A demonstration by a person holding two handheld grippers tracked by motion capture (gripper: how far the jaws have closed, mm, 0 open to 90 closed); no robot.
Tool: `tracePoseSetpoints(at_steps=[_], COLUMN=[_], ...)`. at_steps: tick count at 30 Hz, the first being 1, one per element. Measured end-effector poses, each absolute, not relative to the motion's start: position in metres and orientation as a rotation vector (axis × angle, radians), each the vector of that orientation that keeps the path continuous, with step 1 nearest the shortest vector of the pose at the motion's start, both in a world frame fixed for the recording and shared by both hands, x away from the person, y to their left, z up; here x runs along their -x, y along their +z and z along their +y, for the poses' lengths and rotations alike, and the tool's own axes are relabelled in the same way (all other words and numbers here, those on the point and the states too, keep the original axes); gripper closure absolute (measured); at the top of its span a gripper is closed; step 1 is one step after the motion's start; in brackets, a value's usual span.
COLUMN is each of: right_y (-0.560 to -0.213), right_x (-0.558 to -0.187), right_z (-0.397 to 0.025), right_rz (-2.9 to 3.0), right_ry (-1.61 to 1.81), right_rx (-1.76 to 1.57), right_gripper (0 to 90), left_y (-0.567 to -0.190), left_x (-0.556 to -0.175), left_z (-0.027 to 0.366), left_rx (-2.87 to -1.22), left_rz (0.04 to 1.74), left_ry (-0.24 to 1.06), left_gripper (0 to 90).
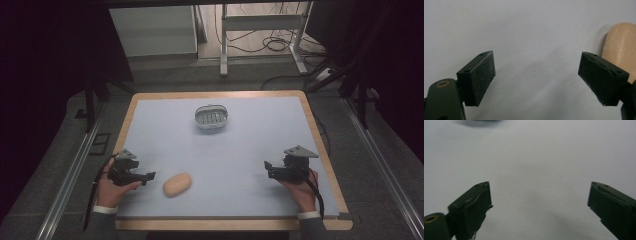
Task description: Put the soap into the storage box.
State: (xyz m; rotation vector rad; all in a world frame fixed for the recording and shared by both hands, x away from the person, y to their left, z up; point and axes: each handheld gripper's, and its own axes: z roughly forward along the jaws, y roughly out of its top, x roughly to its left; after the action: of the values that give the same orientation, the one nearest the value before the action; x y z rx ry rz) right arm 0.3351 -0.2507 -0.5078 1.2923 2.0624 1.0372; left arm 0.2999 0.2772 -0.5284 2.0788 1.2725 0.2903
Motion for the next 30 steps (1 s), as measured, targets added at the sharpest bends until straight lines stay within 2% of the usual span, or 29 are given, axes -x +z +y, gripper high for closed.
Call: tracePoseSetpoints(at_steps=[17, 30], right_y=[-0.497, -0.505], right_x=[-0.324, -0.323], right_z=[-0.272, -0.278], right_rz=[2.001, 2.041], right_ry=[1.067, 0.998], right_rx=[-1.256, -1.2], right_gripper=[13.3, 13.3], left_y=[-0.52, -0.515], left_x=[-0.293, -0.293], left_z=[0.278, 0.263], left_rx=[-2.049, -2.104], left_rz=[1.275, 1.228], left_ry=[0.375, 0.307], left_gripper=[15.4, 18.2])
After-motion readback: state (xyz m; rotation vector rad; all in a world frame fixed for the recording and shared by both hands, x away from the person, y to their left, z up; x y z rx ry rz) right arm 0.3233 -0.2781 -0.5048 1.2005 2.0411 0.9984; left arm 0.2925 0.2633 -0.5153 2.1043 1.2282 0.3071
